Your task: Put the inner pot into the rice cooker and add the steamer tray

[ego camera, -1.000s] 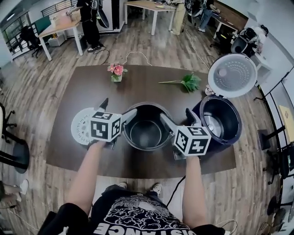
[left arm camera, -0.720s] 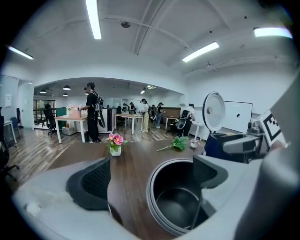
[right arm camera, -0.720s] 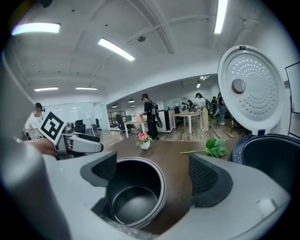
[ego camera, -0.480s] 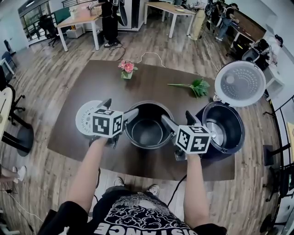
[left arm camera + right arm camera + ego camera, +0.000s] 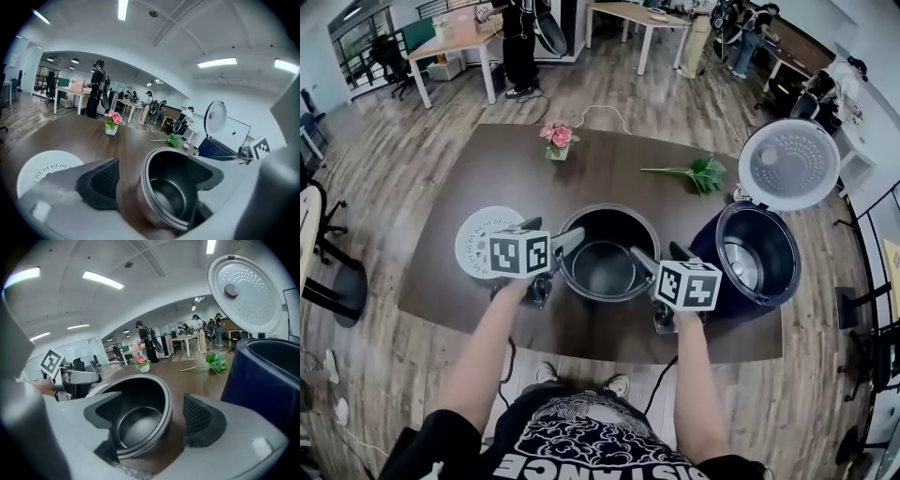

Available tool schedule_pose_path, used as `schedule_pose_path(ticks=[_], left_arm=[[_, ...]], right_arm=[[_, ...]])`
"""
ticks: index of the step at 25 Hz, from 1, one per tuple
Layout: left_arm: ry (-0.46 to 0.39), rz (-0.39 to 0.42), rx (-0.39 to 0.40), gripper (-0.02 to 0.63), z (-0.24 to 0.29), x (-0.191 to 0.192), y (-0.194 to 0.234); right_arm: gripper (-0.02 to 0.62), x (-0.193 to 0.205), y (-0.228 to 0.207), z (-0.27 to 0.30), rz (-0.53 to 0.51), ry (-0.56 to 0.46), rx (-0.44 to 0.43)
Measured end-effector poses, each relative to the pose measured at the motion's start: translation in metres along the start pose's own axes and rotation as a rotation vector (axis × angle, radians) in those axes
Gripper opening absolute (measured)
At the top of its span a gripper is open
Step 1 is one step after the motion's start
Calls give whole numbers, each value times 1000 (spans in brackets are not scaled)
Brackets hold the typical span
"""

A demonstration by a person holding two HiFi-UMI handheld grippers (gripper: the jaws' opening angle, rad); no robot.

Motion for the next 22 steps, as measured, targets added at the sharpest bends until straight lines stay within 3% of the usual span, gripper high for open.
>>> schedule_pose_path(ticks=[9, 22], left_arm=[[87, -28, 63, 390, 15, 27, -1], [122, -91, 81, 244, 15, 45, -4]], right_arm=[[333, 22, -4, 6, 72, 50, 16], [222, 33, -5, 6, 121, 92, 60]])
Point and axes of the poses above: the fingertips, and each gripper's own axes: z forward along the fingers, y to its left, x out of its underside, the point moved 8 cm from there along -z, backward along the fingers
